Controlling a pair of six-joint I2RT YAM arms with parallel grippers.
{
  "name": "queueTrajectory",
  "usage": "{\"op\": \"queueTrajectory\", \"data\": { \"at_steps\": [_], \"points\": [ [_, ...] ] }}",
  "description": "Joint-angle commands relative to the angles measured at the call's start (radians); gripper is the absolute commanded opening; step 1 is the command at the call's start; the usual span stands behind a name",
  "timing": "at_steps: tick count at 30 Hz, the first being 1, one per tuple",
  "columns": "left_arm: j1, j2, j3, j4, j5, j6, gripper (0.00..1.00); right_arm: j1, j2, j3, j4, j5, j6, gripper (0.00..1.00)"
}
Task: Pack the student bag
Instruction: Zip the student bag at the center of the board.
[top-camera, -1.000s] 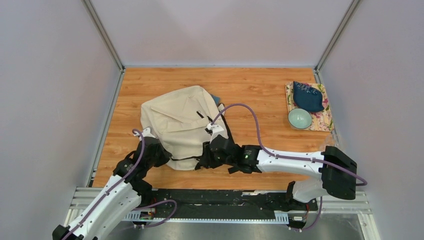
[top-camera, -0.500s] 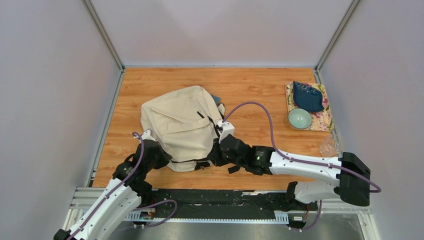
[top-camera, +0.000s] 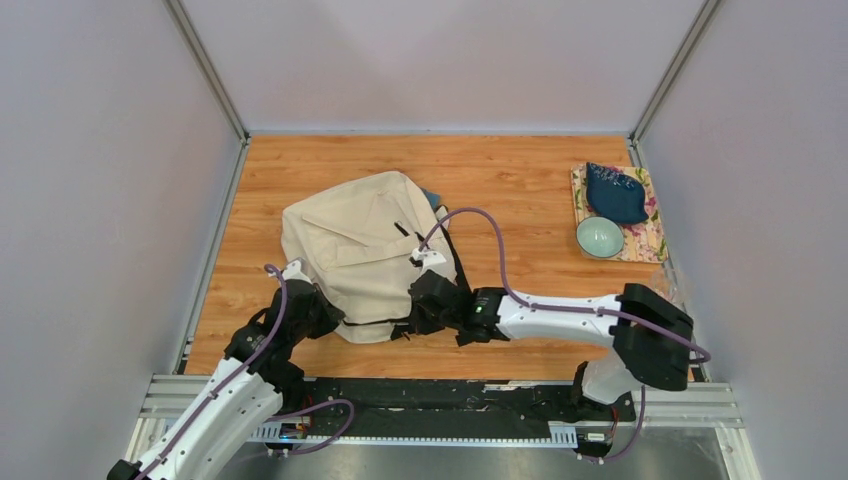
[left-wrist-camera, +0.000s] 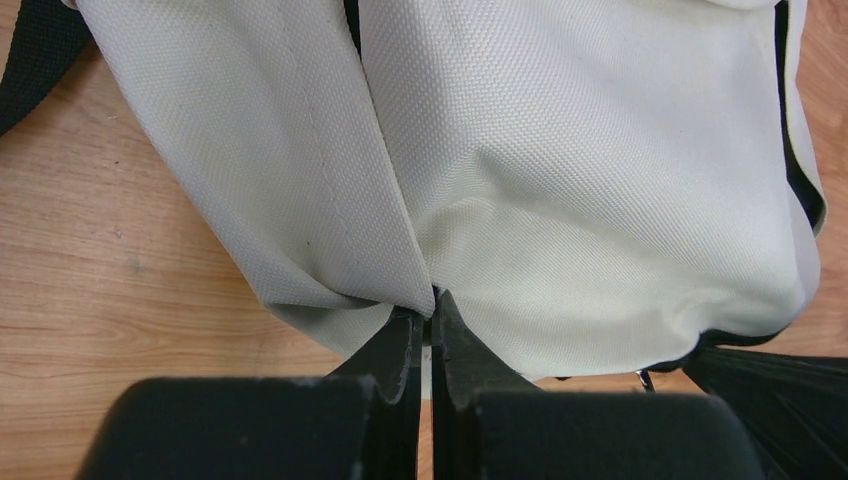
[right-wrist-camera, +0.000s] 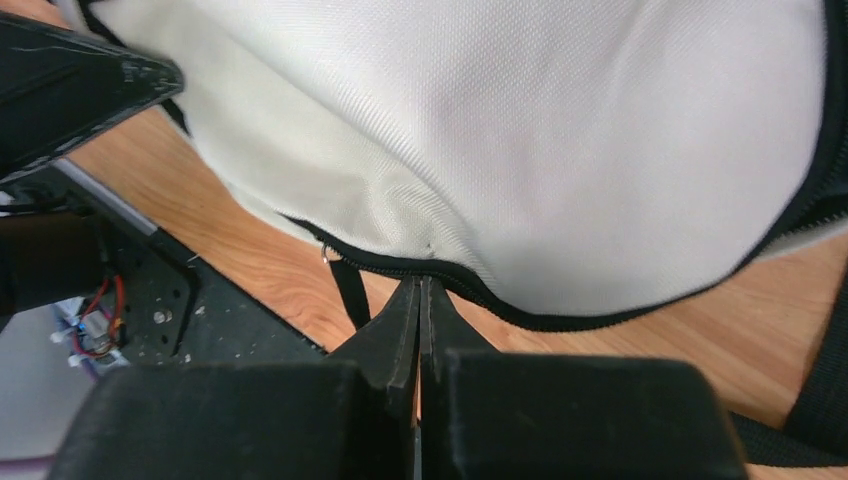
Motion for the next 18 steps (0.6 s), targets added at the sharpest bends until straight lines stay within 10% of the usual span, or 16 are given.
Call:
{"op": "queueTrajectory", "data": {
  "at_steps": [1,12,18],
  "points": [
    [0.004,-0.015,0.046,0.036,0.04,-0.005,0.0,-0.026,0.107,0.065,0.021,0.012,-0.008,0.0],
    [0.004,-0.057,0.058,0.001,0.015,-0.007,0.0,-0.033,0.058,-0.021,-0.059,0.062,0.044,0.04],
    [0.004,-0.054,0.067,0.001,0.02,-0.002,0.0,-0.033,-0.156,-0.116,0.01,0.007,0.206,0.5]
  ]
}}
